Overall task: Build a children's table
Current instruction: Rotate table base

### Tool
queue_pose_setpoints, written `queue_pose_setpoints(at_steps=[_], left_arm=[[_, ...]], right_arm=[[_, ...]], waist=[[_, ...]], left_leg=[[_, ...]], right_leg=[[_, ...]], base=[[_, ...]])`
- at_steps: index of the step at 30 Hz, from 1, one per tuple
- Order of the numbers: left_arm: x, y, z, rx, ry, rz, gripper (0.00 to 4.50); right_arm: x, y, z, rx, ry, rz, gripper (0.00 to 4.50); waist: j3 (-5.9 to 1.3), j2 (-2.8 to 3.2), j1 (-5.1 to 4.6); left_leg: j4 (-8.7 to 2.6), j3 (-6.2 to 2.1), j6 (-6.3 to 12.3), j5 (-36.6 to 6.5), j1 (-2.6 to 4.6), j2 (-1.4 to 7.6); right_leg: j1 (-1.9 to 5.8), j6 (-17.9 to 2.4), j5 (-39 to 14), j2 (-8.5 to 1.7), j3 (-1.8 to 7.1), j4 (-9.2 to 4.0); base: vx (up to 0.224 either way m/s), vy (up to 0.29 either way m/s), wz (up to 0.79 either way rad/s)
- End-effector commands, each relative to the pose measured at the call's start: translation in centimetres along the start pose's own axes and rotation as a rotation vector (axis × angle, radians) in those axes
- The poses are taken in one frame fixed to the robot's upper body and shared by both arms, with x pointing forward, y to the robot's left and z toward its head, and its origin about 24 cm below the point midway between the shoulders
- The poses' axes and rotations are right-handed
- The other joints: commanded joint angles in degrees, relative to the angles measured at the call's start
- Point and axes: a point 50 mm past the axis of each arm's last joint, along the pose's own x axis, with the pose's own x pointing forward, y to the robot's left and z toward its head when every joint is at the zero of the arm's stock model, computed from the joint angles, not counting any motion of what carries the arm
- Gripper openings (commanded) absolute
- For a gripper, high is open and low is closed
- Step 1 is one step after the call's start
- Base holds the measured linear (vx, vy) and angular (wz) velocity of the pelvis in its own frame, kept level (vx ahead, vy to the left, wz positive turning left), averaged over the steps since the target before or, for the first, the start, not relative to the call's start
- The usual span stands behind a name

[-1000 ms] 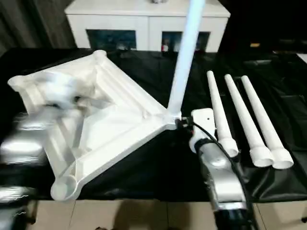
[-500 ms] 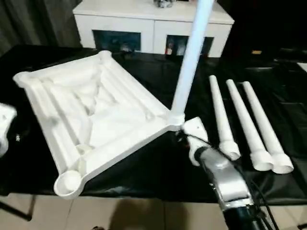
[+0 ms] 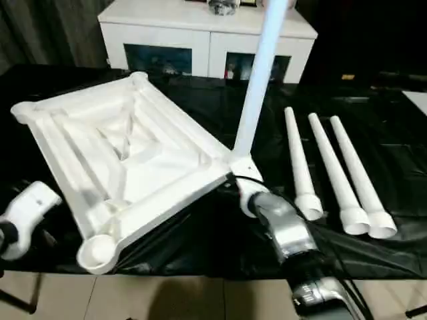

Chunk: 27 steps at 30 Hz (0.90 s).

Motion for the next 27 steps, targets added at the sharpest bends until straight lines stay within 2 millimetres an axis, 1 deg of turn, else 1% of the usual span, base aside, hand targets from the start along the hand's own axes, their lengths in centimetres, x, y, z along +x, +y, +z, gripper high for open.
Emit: queue_pose_setpoints(at_steps=[1, 2, 4, 5, 7, 8, 9, 10, 11, 12, 13, 14, 15, 16, 17, 18, 19, 20, 21, 22, 23, 24, 25, 26, 27], left_arm=[[0.9, -2.2, 0.3, 0.013, -0.012, -0.140, 4.45], [1.1, -2.5, 0.4, 0.008, -0.018, -0.157, 4.45], [1.6, -3.2, 0.9, 0.017, -0.037, -0.186, 4.45], [1.9, -3.8, 1.2, 0.030, -0.050, -0.204, 4.45], [2.7, -4.5, 2.1, 0.054, -0.092, -0.220, 4.45], [2.7, -4.5, 2.1, 0.054, -0.092, -0.220, 4.45], [3.1, -4.8, 2.5, 0.058, -0.114, -0.228, 4.45], [3.6, -5.4, 3.2, 0.073, -0.145, -0.245, 4.45], [3.9, -5.7, 3.6, 0.083, -0.156, -0.254, 4.45], [3.9, -5.7, 3.6, 0.083, -0.156, -0.254, 4.45], [4.2, -6.0, 4.0, 0.096, -0.170, -0.265, 4.45], [4.9, -6.4, 4.9, 0.113, -0.200, -0.270, 4.45], [5.3, -6.5, 5.4, 0.120, -0.214, -0.267, 4.45], [5.7, -6.6, 5.9, 0.138, -0.230, -0.252, 4.45], [6.1, -6.6, 6.3, 0.150, -0.241, -0.239, 4.45], [6.6, -6.7, 6.7, 0.158, -0.255, -0.228, 4.45], [6.9, -6.8, 6.9, 0.162, -0.263, -0.222, 4.45], [7.5, -6.9, 7.4, 0.176, -0.277, -0.207, 4.45], [7.9, -7.1, 7.9, 0.192, -0.289, -0.198, 4.45], [8.3, -7.3, 8.3, 0.210, -0.303, -0.191, 4.45], [8.6, -7.4, 8.7, 0.221, -0.317, -0.187, 4.45], [8.7, -7.5, 9.0, 0.226, -0.326, -0.186, 4.45], [8.9, -7.7, 9.5, 0.236, -0.349, -0.179, 4.45], [9.0, -7.7, 9.7, 0.238, -0.354, -0.177, 4.45], [9.2, -7.8, 9.9, 0.243, -0.365, -0.173, 4.45]], right_arm=[[0.8, 0.9, 0.0, -0.027, 0.015, 0.036, 3.85], [0.9, 1.0, 0.2, -0.031, 0.011, 0.043, 3.85], [1.1, 1.2, 0.6, -0.037, -0.004, 0.058, 3.85], [1.3, 1.3, 0.9, -0.040, -0.015, 0.070, 3.85], [1.5, 1.3, 1.1, -0.043, -0.026, 0.076, 3.85], [1.5, 1.3, 1.1, -0.043, -0.026, 0.076, 3.85], [1.6, 1.3, 1.2, -0.044, -0.033, 0.078, 3.85], [1.4, 0.9, 1.2, -0.052, -0.041, 0.071, 3.85], [1.2, 0.7, 1.1, -0.059, -0.044, 0.067, 3.85], [1.2, 0.7, 1.1, -0.059, -0.044, 0.067, 3.85], [0.9, 0.4, 1.1, -0.058, -0.049, 0.056, 3.85], [0.2, -0.4, 1.2, -0.039, -0.061, 0.028, 3.85], [-0.2, -0.9, 1.3, -0.031, -0.067, 0.007, 3.85], [-0.6, -1.5, 1.4, -0.025, -0.074, -0.020, 3.85], [-0.9, -1.9, 1.5, -0.020, -0.080, -0.041, 3.85], [-1.3, -2.4, 1.6, -0.013, -0.088, -0.065, 3.85], [-1.5, -2.7, 1.7, -0.009, -0.092, -0.079, 3.85], [-2.0, -3.2, 2.0, -0.008, -0.101, -0.111, 3.85], [-2.4, -3.7, 2.2, -0.007, -0.107, -0.138, 3.85], [-2.8, -4.2, 2.4, -0.008, -0.112, -0.161, 3.85], [-3.2, -4.6, 2.7, -0.012, -0.117, -0.180, 3.85], [-3.4, -4.7, 2.8, -0.014, -0.118, -0.189, 3.85], [-3.8, -5.2, 3.0, -0.013, -0.118, -0.215, 3.85], [-3.9, -5.4, 3.1, -0.012, -0.118, -0.221, 3.85], [-4.2, -5.6, 3.2, -0.011, -0.117, -0.233, 3.85]], waist=[[-2.46, 1.12, 0.00], [-2.36, 1.07, -0.10], [-2.33, 1.11, -0.23], [-2.40, 0.99, -0.41], [-2.40, 0.99, -0.54], [-2.42, 0.87, -0.69], [-2.50, 0.81, -0.61], [-2.48, 0.89, -0.68], [-2.48, 0.97, -0.65], [-2.52, 0.89, -0.64], [-2.54, 1.00, -0.61], [-2.52, 1.18, -0.62], [-2.68, 1.42, -0.59], [-2.86, 1.42, -0.41], [-2.86, 1.36, -0.33], [-2.90, 1.78, -0.23], [-3.00, 1.36, -0.20], [-2.97, 2.21, 0.02], [-3.01, 2.45, -0.10], [-3.10, 2.36, -0.09], [-3.23, 2.34, 0.00], [-3.22, 2.10, -0.09], [-3.33, 2.70, 0.04], [-3.40, 2.40, -0.08], [-3.46, 3.19, 0.01]], left_leg=[[-5.25, -1.84, -4.15, -25.95, 1.61, 2.56], [-5.27, -1.95, -4.46, -27.85, 1.83, 2.54], [-5.26, -2.06, -4.70, -28.52, 1.85, 2.52], [-5.25, -2.08, -4.70, -28.76, 1.79, 2.54], [-5.17, -2.11, -4.68, -28.91, 1.81, 2.46], [-5.14, -2.12, -4.52, -28.74, 1.68, 2.47], [-5.09, -2.11, -4.38, -28.50, 1.69, 2.45], [-5.05, -2.08, -4.30, -28.53, 1.75, 2.45], [-5.02, -2.05, -4.26, -28.56, 1.81, 2.43], [-5.02, -2.06, -4.23, -28.41, 1.76, 2.44], [-5.02, -2.10, -4.17, -28.08, 1.59, 2.42], [-5.05, -2.00, -4.12, -27.79, 1.65, 2.34], [-4.96, -2.03, -4.24, -27.56, 1.77, 2.39], [-4.81, -1.87, -4.08, -26.60, 1.89, 2.33], [-4.80, -1.80, -3.67, -25.38, 1.69, 2.31], [-4.82, -1.83, -3.69, -24.91, 1.64, 2.27], [-4.73, -1.75, -3.52, -23.75, 1.42, 2.29], [-4.80, -1.81, -3.47, -22.61, 1.36, 2.24], [-4.71, -1.72, -3.65, -22.71, 1.53, 2.24], [-4.60, -1.69, -3.44, -22.12, 1.46, 2.11], [-4.44, -1.63, -3.05, -20.48, 1.28, 2.13], [-4.43, -1.57, -2.70, -19.56, 1.02, 2.09], [-4.26, -1.52, -2.39, -18.43, 1.17, 2.08], [-4.11, -1.47, -1.95, -17.23, 0.98, 2.08], [-4.08, -1.49, -1.92, -16.73, 1.04, 2.10]], right_leg=[[0.94, -9.26, -20.89, -2.27, 1.79, -3.86], [0.83, -8.62, -23.57, -2.30, 1.82, -4.12], [0.85, -8.10, -24.43, -2.26, 1.81, -4.25], [0.89, -7.89, -24.80, -2.28, 1.81, -4.25], [0.88, -7.63, -25.28, -2.27, 1.80, -4.37], [0.95, -7.55, -25.47, -2.28, 1.80, -4.38], [0.97, -7.51, -25.56, -2.34, 1.79, -4.42], [0.86, -7.59, -25.73, -2.27, 1.80, -4.42], [0.83, -7.44, -25.90, -2.18, 1.78, -4.50], [0.92, -7.36, -25.82, -2.18, 1.76, -4.50], [1.05, -7.33, -25.70, -2.27, 1.78, -4.45], [1.03, -6.83, -25.23, -1.96, 1.78, -4.63], [1.01, -7.01, -24.35, -2.00, 1.80, -4.39], [1.02, -7.30, -22.54, -1.89, 1.85, -4.32], [1.21, -7.63, -21.05, -1.86, 1.90, -4.21], [1.31, -7.85, -20.38, -1.87, 1.90, -4.13], [1.57, -8.09, -19.05, -1.89, 1.85, -4.00], [1.65, -8.32, -17.91, -1.87, 1.88, -3.86], [1.53, -8.53, -17.29, -1.79, 1.84, -3.88], [1.85, -8.69, -16.11, -1.68, 1.78, -3.85], [2.10, -9.36, -13.98, -1.85, 1.86, -3.58], [2.28, -9.62, -13.30, -1.88, 1.82, -3.57], [2.26, -10.17, -12.24, -1.88, 1.79, -3.42], [2.51, -10.77, -10.97, -1.92, 1.76, -3.32], [2.54, -11.16, -10.19, -1.96, 1.77, -3.21]], base=[[0.000, 0.000, 0.00], [0.000, 0.000, 0.00], [0.000, 0.000, 0.00], [0.000, 0.000, 0.00], [0.000, 0.000, 0.00], [0.000, 0.000, 0.00], [0.000, 0.000, 0.00], [0.000, 0.000, 0.00], [0.000, 0.000, 0.00], [0.000, 0.000, 0.00], [0.000, 0.000, 0.00], [0.000, 0.000, 0.00], [0.000, 0.000, 0.00], [0.000, 0.000, 0.00], [0.000, 0.000, 0.00], [0.000, 0.000, 0.00], [0.000, 0.000, 0.00], [0.000, 0.000, 0.00], [0.000, 0.000, 0.00], [0.000, 0.000, 0.00], [0.000, 0.000, 0.00], [0.000, 0.000, 0.00], [0.000, 0.000, 0.00], [0.000, 0.000, 0.00], [0.000, 0.000, 0.00]])
